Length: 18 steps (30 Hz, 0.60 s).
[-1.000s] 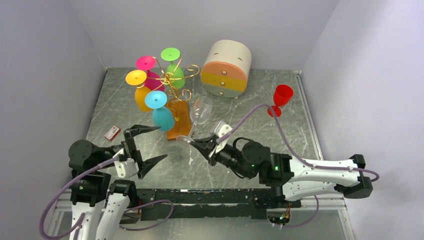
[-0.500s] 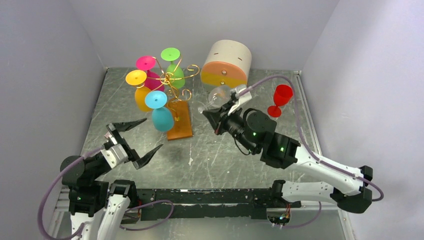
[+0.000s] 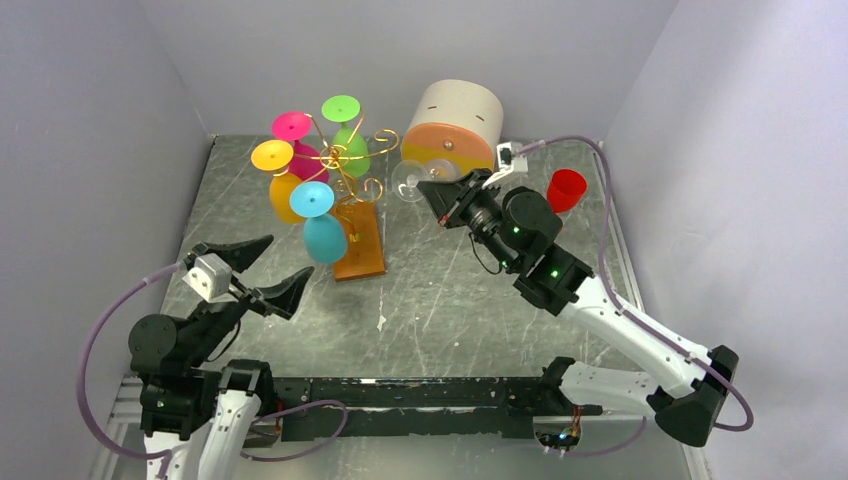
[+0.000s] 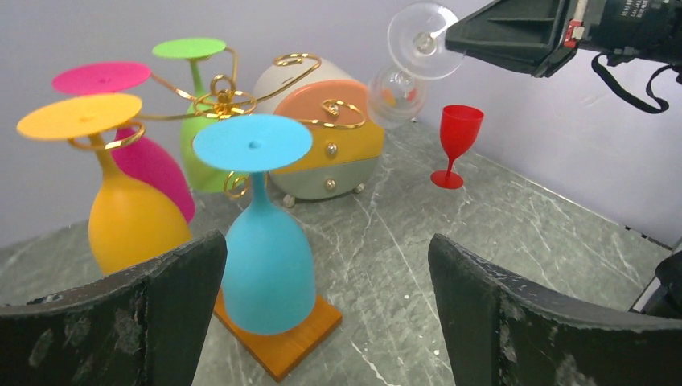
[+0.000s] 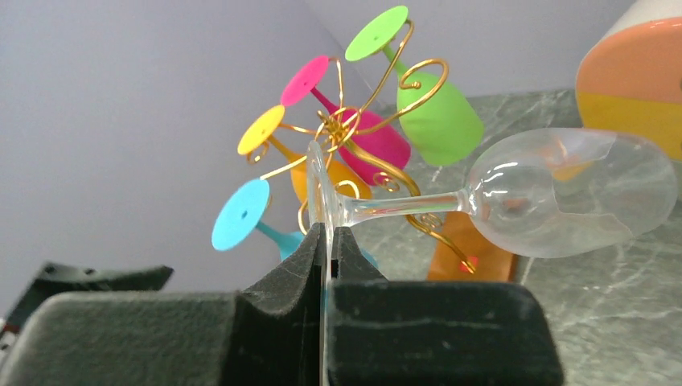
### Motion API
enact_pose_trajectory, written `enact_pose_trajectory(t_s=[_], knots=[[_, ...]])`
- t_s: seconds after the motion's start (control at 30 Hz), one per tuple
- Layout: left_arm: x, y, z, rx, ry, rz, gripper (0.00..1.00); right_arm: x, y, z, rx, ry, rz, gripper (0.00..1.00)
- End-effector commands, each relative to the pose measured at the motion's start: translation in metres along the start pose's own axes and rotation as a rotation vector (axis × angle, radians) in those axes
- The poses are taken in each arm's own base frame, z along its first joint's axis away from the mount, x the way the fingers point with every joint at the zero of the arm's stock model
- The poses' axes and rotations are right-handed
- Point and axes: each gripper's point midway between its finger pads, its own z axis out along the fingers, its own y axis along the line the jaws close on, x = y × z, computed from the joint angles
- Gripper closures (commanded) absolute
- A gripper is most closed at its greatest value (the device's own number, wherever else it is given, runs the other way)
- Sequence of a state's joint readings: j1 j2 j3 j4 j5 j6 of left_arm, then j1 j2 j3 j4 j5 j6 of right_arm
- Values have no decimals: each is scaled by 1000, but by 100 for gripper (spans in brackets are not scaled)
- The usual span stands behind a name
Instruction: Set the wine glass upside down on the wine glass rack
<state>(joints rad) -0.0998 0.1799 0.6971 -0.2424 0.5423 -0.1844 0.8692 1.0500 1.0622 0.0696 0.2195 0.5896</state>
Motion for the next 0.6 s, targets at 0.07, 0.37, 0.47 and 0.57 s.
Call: enact_pose_trajectory(t_s=[0.07, 0.37, 0.47, 0.57], knots=[[20, 17, -8, -118, 21, -71, 1, -35, 21, 11, -124, -144, 227, 100], [33, 13, -9, -79, 35, -48, 1, -30, 17, 35, -136, -162, 366, 100], [35, 12, -10, -78, 44, -44, 1, -21, 17, 43, -148, -146, 398, 100], [36, 12, -9, -76, 46, -43, 1, -12, 17, 51, -163, -123, 414, 100]])
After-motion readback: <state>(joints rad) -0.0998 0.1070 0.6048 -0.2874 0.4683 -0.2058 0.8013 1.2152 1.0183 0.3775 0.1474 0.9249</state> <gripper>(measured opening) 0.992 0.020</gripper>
